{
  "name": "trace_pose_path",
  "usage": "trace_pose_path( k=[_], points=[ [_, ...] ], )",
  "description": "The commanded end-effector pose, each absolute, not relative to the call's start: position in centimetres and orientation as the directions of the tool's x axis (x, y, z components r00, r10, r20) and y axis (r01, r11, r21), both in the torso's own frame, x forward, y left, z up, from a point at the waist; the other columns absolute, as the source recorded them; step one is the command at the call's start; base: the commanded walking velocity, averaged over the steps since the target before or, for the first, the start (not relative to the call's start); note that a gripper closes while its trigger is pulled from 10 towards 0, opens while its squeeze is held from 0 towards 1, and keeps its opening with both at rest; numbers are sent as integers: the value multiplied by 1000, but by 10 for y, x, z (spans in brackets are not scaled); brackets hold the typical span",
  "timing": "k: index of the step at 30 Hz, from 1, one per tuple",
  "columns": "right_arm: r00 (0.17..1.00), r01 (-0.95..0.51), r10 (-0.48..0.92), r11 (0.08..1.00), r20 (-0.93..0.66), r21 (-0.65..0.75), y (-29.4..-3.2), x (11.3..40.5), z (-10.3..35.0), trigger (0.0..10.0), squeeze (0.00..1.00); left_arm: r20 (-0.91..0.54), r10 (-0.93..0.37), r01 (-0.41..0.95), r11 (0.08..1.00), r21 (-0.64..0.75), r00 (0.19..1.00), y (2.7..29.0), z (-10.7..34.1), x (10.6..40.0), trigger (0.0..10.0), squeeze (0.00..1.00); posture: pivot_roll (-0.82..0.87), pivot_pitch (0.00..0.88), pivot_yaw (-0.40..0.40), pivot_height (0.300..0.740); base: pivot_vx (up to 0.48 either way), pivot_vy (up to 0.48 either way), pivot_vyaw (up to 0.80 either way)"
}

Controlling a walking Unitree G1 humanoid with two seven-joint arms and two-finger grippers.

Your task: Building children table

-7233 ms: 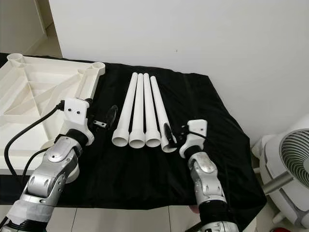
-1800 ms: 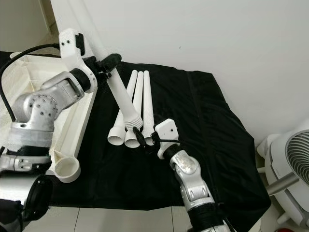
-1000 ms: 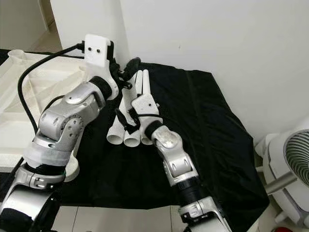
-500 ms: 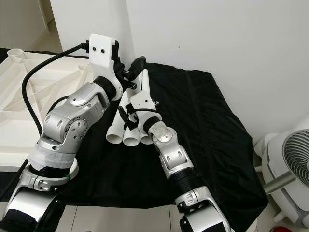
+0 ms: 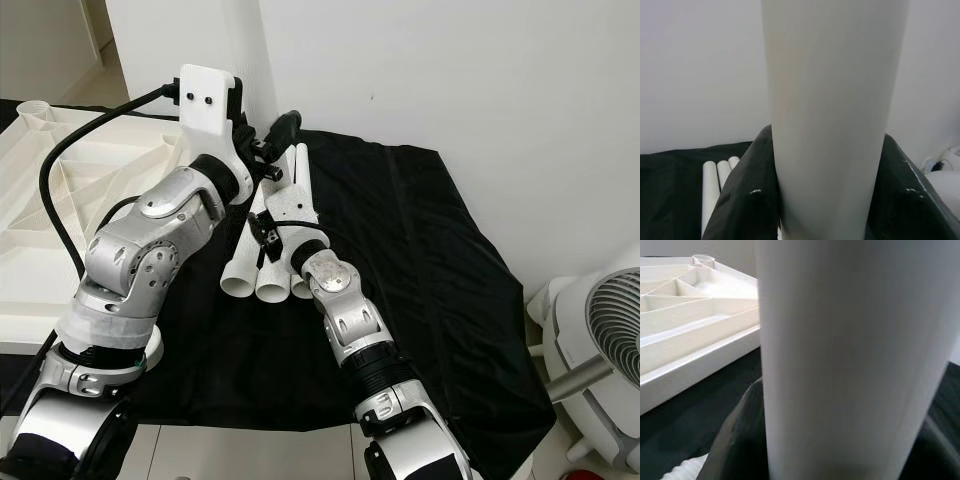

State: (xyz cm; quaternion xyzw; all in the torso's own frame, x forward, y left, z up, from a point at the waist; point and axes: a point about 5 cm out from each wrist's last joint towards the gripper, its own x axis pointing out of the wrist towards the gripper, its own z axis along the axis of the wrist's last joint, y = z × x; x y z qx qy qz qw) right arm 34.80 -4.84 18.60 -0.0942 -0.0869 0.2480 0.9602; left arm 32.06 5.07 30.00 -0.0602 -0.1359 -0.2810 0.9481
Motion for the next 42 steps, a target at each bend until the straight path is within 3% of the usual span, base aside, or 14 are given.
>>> trace_pose_path(
  k=[1, 9, 10, 11, 12, 23, 24, 25, 26, 42],
  points=[
    [866, -460, 489, 860, 105, -219, -48, 349, 183, 0, 0, 313, -532, 563, 827, -10, 787, 47, 307, 316, 10000, 0, 53, 0, -111, 740, 0, 0, 0],
    [887, -426, 449, 886, 110, -185, -51, 352, 182, 0, 0, 306, -554, 577, 816, 17, 774, 43, 304, 314, 10000, 0, 54, 0, -109, 740, 0, 0, 0],
    [892, -414, 437, 893, 118, -177, -52, 353, 183, 3882, 0, 307, -564, 586, 810, 24, 767, 41, 303, 313, 10000, 39, 54, 0, -109, 740, 0, 0, 0],
    [892, -414, 437, 893, 118, -177, -52, 353, 183, 3882, 0, 307, -564, 586, 810, 24, 767, 41, 303, 313, 10000, 39, 54, 0, -109, 740, 0, 0, 0],
    [892, -413, 435, 895, 123, -169, -52, 353, 184, 10000, 0, 306, -568, 592, 806, 18, 764, 40, 302, 312, 10000, 1000, 54, 0, -109, 740, 0, 0, 0],
    [937, -293, 287, 956, 198, 1, -70, 362, 197, 10000, 0, 287, -582, 600, 800, 30, 761, 39, 301, 312, 10000, 1000, 52, 0, -106, 740, 0, 0, 0],
    [949, -257, 248, 966, 196, 24, -76, 364, 197, 10000, 0, 292, -577, 595, 803, 31, 763, 39, 301, 312, 10000, 729, 51, 0, -105, 740, 0, 0, 0],
    [956, -234, 223, 972, 192, 35, -80, 365, 197, 10000, 0, 297, -574, 594, 804, 29, 763, 39, 301, 312, 10000, 729, 51, 0, -104, 740, 0, 0, 0],
    [963, -200, 188, 979, 192, 48, -86, 366, 196, 10000, 0, 302, -566, 587, 809, 26, 767, 40, 301, 313, 10000, 0, 51, 0, -104, 740, 0, 0, 0],
    [972, -91, 86, 996, 217, 14, -112, 356, 185, 10000, 0, 286, -420, 421, 905, 62, 861, 69, 274, 326, 10000, 0, 42, 0, -94, 740, 0, 0, 0]
  ],
)
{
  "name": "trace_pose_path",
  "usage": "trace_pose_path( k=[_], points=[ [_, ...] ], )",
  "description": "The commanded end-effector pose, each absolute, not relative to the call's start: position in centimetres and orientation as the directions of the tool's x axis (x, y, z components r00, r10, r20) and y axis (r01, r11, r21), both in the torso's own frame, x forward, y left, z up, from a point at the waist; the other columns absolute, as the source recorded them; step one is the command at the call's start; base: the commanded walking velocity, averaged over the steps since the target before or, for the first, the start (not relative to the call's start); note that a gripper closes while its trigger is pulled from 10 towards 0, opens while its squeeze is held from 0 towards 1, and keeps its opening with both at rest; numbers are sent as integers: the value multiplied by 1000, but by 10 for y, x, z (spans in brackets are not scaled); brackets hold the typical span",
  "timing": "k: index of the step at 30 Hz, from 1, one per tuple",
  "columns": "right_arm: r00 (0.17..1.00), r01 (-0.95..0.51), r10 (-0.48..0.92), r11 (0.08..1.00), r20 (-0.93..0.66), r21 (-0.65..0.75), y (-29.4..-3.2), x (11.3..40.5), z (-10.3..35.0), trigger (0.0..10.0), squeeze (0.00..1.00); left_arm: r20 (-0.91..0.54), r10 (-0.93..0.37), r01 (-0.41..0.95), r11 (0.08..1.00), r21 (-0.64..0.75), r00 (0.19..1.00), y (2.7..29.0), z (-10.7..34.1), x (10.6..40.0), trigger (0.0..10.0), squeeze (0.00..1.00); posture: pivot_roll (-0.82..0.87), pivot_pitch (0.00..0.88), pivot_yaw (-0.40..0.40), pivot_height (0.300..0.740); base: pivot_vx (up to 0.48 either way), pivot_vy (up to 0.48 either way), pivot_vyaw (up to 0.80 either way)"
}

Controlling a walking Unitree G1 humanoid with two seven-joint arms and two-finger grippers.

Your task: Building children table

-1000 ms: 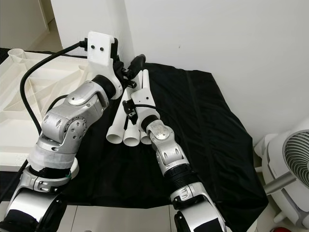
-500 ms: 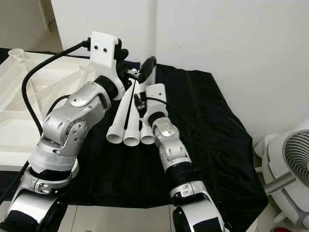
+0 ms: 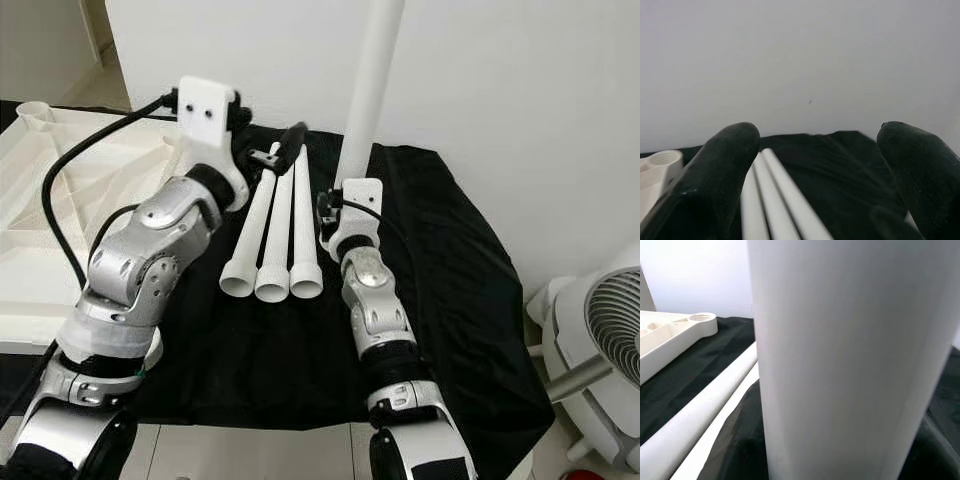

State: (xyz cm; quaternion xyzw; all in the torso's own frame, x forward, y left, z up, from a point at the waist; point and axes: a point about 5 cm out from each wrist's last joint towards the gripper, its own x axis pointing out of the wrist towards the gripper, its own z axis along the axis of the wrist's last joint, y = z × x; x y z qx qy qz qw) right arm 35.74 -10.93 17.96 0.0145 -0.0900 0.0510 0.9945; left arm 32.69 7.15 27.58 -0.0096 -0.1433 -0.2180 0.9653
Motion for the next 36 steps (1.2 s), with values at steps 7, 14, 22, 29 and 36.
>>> trace_pose_path(
  k=[7, 14, 22, 29, 36],
  points=[
    [958, -84, 82, 996, 276, -3, -124, 343, 182, 10000, 0, 239, -369, 371, 928, 42, 898, 87, 242, 324, 10000, 0, 33, 0, -92, 740, 0, 0, 0],
    [954, -58, 57, 998, 294, -5, -133, 336, 181, 10000, 0, 227, -363, 363, 931, 41, 904, 93, 226, 319, 10000, 0, 27, 0, -94, 740, 0, 0, 0],
    [959, -44, 59, 997, 278, -57, -139, 329, 171, 10000, 0, 215, -335, 336, 941, 34, 917, 99, 214, 315, 10000, 0, 36, 0, -99, 740, 0, 0, 0],
    [961, -47, 61, 997, 269, -57, -139, 327, 168, 10000, 0, 214, -339, 340, 940, 36, 916, 100, 212, 315, 10000, 0, 37, 0, -98, 740, 0, 112, 0],
    [964, -51, 68, 996, 256, -72, -139, 324, 164, 10000, 0, 198, -358, 360, 933, 30, 913, 94, 207, 311, 10000, 0, 35, 0, -93, 740, 0, 374, 0]
  ],
)
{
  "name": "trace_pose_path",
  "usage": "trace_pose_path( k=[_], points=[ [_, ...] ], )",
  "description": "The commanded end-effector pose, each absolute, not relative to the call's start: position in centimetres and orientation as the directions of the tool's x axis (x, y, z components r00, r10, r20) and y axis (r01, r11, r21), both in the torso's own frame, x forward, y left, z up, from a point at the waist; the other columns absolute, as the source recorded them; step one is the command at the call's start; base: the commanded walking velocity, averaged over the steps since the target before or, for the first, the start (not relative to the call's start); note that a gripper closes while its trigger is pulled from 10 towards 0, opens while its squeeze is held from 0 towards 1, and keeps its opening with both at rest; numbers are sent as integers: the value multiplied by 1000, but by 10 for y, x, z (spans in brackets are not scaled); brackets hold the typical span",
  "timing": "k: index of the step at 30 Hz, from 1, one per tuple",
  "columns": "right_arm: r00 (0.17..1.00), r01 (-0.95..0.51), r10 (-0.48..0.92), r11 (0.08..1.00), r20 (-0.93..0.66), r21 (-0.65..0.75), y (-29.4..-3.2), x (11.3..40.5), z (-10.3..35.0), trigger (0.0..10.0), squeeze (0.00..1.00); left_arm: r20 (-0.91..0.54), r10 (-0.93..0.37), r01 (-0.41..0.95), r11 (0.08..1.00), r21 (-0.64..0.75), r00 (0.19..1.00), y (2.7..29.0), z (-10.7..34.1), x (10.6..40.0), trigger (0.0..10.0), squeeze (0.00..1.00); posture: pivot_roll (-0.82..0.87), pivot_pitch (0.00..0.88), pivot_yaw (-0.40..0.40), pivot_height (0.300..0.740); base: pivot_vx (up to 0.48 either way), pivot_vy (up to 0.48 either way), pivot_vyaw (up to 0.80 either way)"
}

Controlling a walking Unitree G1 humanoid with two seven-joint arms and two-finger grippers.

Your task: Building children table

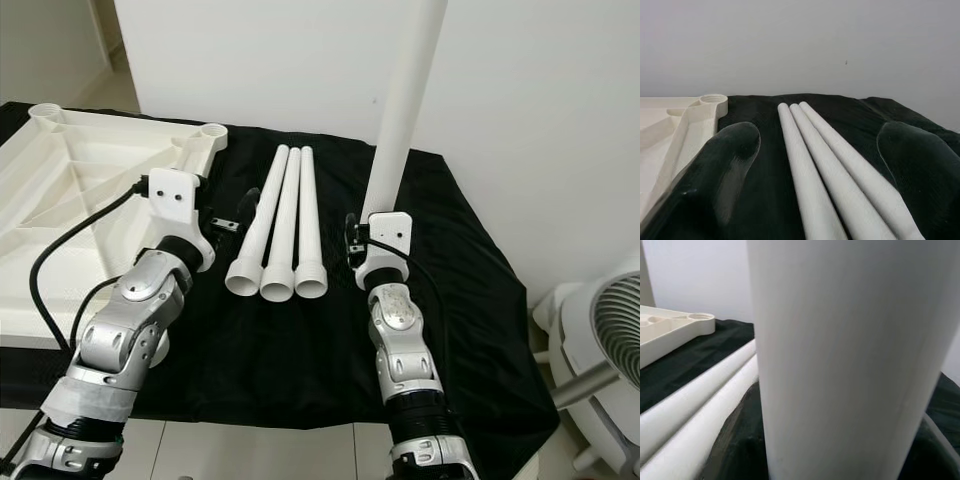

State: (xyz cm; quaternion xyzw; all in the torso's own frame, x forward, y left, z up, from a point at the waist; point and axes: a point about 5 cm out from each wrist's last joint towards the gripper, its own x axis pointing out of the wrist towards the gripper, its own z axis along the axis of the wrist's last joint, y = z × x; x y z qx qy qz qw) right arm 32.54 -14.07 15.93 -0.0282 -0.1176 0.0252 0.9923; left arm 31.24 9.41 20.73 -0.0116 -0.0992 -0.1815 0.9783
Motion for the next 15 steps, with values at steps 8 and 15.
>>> trace_pose_path(
  k=[8, 15],
  points=[
    [963, -51, 69, 996, 261, -74, -138, 324, 165, 10000, 0, 201, -365, 364, 930, 45, 909, 94, 207, 312, 10000, 0, 36, 0, -93, 740, 0, 472, 0],
    [963, -53, 71, 996, 258, -76, -138, 324, 164, 10000, 0, 200, -368, 365, 930, 51, 908, 94, 207, 311, 10000, 0, 37, 0, -94, 740, 0, 472, 0]
  ],
)
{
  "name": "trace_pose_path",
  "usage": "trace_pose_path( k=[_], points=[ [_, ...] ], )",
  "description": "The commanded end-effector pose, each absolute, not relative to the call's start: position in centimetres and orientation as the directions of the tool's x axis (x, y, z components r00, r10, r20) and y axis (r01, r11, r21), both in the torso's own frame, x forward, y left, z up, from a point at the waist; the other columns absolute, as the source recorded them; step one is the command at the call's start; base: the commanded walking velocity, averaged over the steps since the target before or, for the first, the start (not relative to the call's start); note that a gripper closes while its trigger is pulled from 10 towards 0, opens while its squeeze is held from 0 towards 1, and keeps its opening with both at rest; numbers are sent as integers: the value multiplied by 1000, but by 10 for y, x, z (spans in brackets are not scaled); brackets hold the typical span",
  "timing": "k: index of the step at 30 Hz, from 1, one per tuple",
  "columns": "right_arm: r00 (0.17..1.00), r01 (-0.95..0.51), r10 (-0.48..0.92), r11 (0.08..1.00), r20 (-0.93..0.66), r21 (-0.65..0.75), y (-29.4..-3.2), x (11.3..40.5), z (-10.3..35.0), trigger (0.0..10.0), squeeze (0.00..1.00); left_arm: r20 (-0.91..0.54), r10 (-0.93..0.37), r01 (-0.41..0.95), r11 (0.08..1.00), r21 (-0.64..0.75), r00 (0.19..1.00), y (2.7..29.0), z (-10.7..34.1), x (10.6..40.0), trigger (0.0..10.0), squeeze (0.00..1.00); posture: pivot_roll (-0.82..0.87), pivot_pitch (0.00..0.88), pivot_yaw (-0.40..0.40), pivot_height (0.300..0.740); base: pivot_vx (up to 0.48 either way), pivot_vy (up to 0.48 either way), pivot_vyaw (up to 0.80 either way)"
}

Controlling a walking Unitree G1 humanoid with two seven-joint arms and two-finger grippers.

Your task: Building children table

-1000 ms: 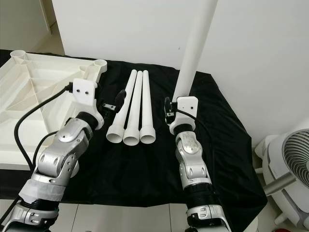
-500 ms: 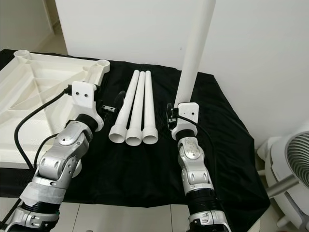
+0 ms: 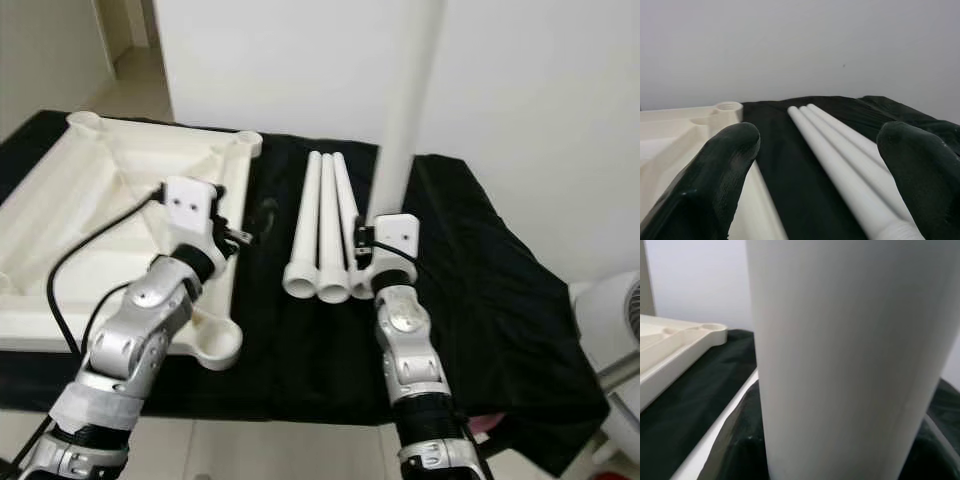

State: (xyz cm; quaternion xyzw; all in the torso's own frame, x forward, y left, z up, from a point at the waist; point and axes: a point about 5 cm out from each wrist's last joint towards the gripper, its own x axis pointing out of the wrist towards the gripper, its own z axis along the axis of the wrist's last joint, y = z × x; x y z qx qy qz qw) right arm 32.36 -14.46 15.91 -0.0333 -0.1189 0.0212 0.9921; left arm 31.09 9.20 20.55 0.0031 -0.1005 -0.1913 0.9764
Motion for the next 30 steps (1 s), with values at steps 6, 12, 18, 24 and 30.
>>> trace_pose_path(
  k=[6, 12, 18, 24, 30],
  points=[
    [964, -52, 71, 996, 257, -78, -138, 323, 164, 10000, 0, 210, -380, 372, 925, 77, 901, 92, 208, 310, 10000, 0, 36, 0, -94, 740, 0, 269, 0],
    [963, -55, 74, 995, 259, -80, -138, 324, 165, 10000, 0, 207, -412, 394, 911, 124, 887, 87, 207, 308, 10000, 0, 35, 0, -96, 740, 0, 0, 0],
    [963, -58, 77, 995, 259, -80, -138, 324, 166, 10000, 0, 201, -460, 432, 886, 167, 865, 82, 205, 305, 10000, 0, 33, 0, -104, 740, 0, 0, 0],
    [961, -67, 86, 995, 261, -80, -135, 328, 168, 10000, 0, 179, -542, 512, 838, 190, 821, 71, 197, 299, 10000, 0, 21, 0, -104, 740, 0, 0, 0],
    [960, -68, 88, 994, 265, -83, -134, 328, 169, 10000, 0, 185, -561, 533, 827, 179, 807, 65, 198, 297, 10000, 0, 10, 0, -98, 740, 0, -249, 0]
  ],
)
